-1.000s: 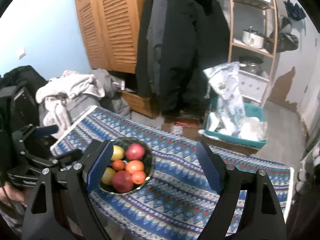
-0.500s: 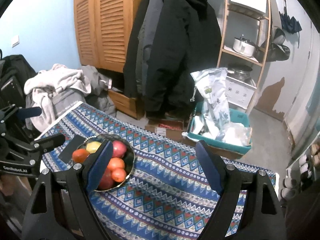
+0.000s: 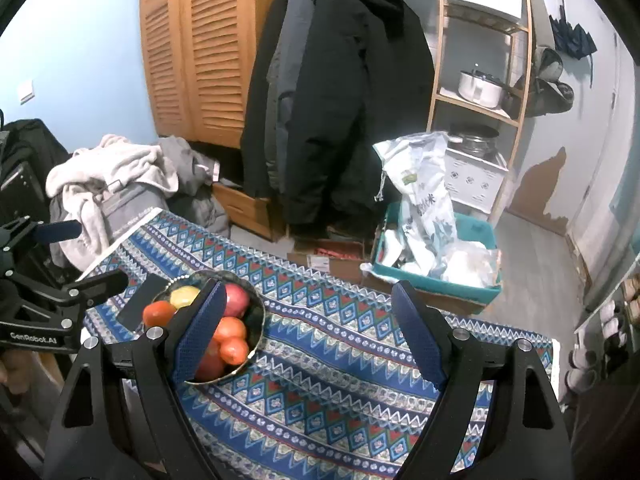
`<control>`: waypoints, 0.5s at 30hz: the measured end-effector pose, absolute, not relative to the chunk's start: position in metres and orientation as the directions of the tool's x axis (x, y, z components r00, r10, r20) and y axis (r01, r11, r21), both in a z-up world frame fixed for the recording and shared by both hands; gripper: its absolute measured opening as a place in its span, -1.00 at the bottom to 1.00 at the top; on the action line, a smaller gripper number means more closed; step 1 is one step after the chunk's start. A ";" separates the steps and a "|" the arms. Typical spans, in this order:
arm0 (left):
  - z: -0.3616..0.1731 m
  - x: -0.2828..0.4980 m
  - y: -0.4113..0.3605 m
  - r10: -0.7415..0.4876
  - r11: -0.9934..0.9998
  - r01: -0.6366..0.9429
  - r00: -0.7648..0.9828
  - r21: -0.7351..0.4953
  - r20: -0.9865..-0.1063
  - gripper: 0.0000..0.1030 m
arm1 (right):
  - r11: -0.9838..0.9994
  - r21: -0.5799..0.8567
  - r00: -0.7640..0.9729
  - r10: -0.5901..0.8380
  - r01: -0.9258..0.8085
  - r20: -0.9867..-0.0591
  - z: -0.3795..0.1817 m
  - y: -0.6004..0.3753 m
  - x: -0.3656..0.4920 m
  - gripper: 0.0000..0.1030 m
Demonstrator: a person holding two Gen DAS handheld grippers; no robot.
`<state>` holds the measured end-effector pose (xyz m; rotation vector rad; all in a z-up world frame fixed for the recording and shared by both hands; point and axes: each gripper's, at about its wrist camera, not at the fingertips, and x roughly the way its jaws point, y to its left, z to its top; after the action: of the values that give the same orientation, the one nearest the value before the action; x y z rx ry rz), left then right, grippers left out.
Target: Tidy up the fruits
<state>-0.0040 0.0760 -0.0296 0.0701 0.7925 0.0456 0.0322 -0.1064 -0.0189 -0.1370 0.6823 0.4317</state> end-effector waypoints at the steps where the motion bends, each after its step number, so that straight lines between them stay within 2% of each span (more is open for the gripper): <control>1: -0.030 -0.004 0.076 0.069 0.997 -0.016 0.700 0.082 -0.711 0.98 | 0.903 0.018 0.692 0.341 -0.429 -0.636 -0.018 -0.107 0.032 0.61; 15: -0.031 -0.005 0.075 0.072 0.997 -0.021 0.696 0.080 -0.714 0.98 | 0.910 0.018 0.706 0.334 -0.414 -0.625 -0.015 -0.111 0.031 0.61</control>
<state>-0.0048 0.0749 -0.0306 0.0674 0.7992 0.0516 0.0308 -0.1108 -0.0151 -0.1270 0.6687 0.4171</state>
